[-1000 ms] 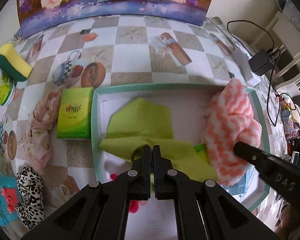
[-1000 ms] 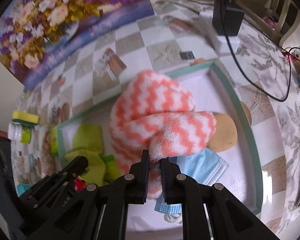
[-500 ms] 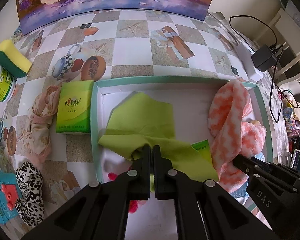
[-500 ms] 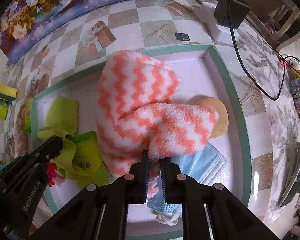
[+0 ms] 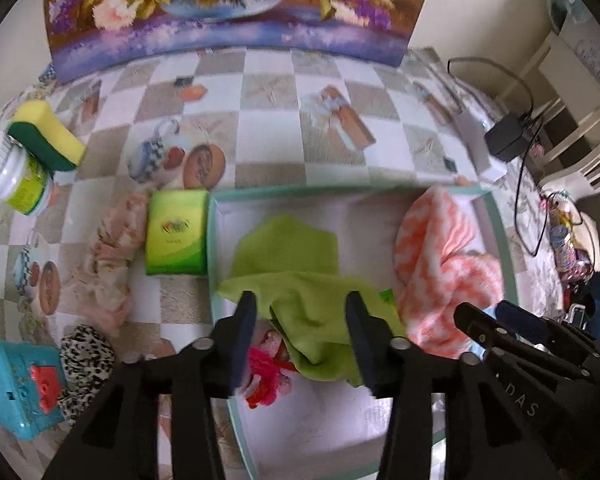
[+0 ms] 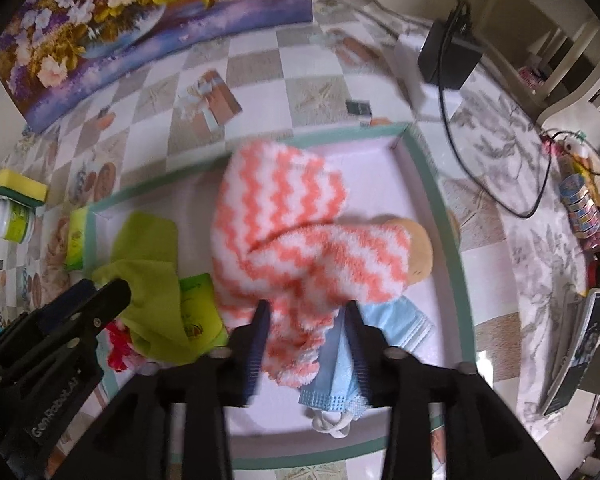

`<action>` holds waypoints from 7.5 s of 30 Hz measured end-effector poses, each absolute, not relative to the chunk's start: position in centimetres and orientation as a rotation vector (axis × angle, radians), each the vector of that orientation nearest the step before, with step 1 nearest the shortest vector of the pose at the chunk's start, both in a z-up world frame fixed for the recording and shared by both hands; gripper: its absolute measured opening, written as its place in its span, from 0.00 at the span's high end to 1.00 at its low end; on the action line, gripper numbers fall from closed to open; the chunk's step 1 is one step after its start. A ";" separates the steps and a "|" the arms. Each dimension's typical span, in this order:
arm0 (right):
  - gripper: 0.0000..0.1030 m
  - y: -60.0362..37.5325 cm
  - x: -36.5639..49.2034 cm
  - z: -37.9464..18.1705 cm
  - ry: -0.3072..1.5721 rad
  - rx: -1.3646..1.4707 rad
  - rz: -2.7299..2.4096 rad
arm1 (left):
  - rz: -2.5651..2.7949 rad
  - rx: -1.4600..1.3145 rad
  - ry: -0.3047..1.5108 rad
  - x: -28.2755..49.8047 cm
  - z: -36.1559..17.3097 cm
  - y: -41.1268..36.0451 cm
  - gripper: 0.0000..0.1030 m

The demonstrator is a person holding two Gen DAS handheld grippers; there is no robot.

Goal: Organize soft objects
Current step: 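Release the green cloth into the tray with the left tool while the right tool releases the pink towel, then move both tools back over the remaining soft items, then grasp the black-and-white leopard scrunchie with the left tool, then lift the leopard scrunchie with the left tool while the right tool grasps the cream floral scrunchie, then carry both scrunchies over the white tray with both tools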

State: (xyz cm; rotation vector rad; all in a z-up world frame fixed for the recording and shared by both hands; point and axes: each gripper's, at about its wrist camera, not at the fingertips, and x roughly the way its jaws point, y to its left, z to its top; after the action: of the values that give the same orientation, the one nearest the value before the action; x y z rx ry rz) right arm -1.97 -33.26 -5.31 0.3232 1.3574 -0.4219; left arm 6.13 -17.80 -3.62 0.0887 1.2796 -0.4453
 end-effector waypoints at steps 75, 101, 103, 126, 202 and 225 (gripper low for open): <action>0.08 -21.6 -0.8 -3.2 1.199 0.240 -0.134 | -0.075 -0.131 1.309 3.8 -5.9 -3.3 0.33; 0.08 -19.3 0.7 -4.1 1.201 0.198 -0.077 | -0.052 -0.086 1.315 4.3 -8.0 -2.7 0.90; 0.08 -19.4 0.9 -4.0 1.188 0.216 -0.073 | -0.074 -0.094 1.304 4.4 -7.6 -2.8 0.90; 0.16 -20.4 2.3 -2.3 1.055 0.330 -0.108 | -0.180 -0.263 1.136 7.1 -2.3 -0.3 0.90; 0.88 -17.0 3.2 2.8 0.943 0.264 -0.043 | -0.137 -0.303 0.921 7.5 5.0 4.2 0.90; 0.88 -32.4 -7.2 5.7 0.892 0.377 -0.461 | -0.540 -0.090 1.024 1.9 5.6 -11.4 0.90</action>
State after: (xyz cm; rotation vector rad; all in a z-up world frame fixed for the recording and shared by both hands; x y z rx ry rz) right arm -7.21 -32.41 5.72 0.3773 0.8918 -0.4609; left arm 1.93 -11.37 5.56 -0.0903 1.0244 -0.5397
